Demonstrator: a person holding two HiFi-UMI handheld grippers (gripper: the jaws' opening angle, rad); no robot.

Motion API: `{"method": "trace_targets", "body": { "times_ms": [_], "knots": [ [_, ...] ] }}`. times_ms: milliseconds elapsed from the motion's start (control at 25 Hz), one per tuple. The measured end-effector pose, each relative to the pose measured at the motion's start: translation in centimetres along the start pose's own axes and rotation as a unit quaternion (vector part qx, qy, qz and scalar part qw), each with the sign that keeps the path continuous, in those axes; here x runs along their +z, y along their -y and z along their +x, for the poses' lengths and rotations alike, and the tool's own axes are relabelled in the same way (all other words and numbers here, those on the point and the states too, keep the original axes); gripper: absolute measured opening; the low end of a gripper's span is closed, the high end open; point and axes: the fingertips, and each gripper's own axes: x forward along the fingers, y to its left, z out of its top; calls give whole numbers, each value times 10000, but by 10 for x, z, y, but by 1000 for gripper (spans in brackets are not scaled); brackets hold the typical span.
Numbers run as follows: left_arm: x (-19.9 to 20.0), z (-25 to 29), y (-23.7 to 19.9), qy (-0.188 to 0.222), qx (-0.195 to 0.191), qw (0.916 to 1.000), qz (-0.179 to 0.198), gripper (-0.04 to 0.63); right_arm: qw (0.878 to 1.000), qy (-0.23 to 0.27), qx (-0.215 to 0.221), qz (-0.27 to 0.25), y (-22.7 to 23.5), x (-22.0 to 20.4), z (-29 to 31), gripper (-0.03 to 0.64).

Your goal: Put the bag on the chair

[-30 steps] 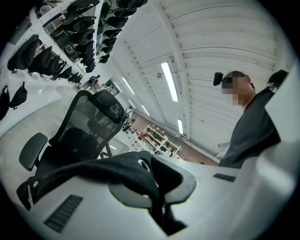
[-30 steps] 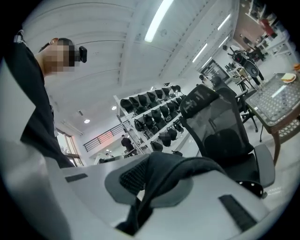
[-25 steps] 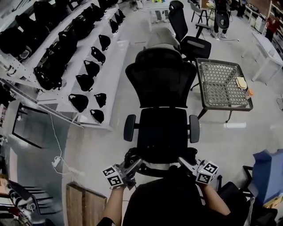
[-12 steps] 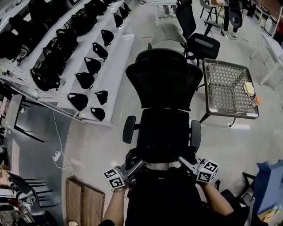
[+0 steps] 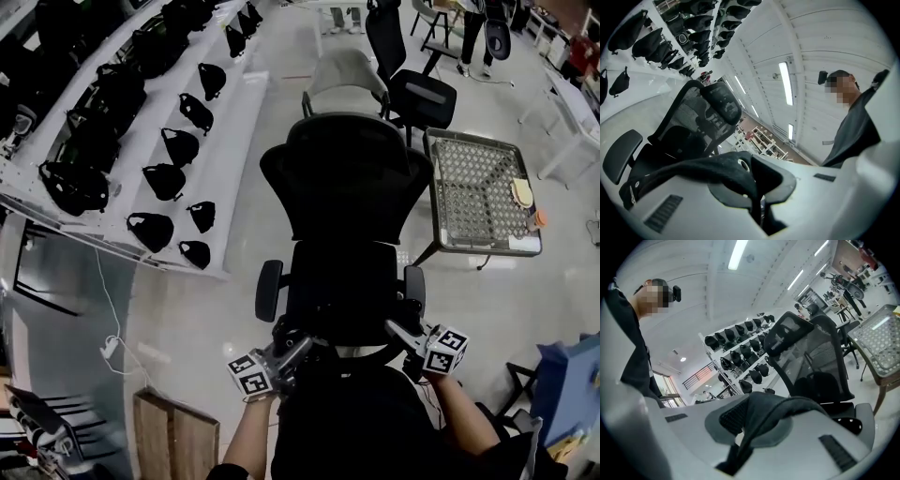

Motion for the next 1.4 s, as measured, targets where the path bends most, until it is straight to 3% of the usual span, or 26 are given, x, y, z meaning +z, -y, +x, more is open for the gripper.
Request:
{"method": "trace_targets", "body": {
  "times_ms": [520,840,1400],
  "knots": [
    [70,45,-86,-282,-237,9992,-168,23,9988,-19,-478,138,72,46,66,17],
    [105,68,-144,-401,-5,9989,-260,23,9968,-263,-655,378,111,52,101,17],
    [112,120,-219,-1134,17,9914,-651,23,9896,-475,-1123,758,195,48,129,17]
  ]
}}
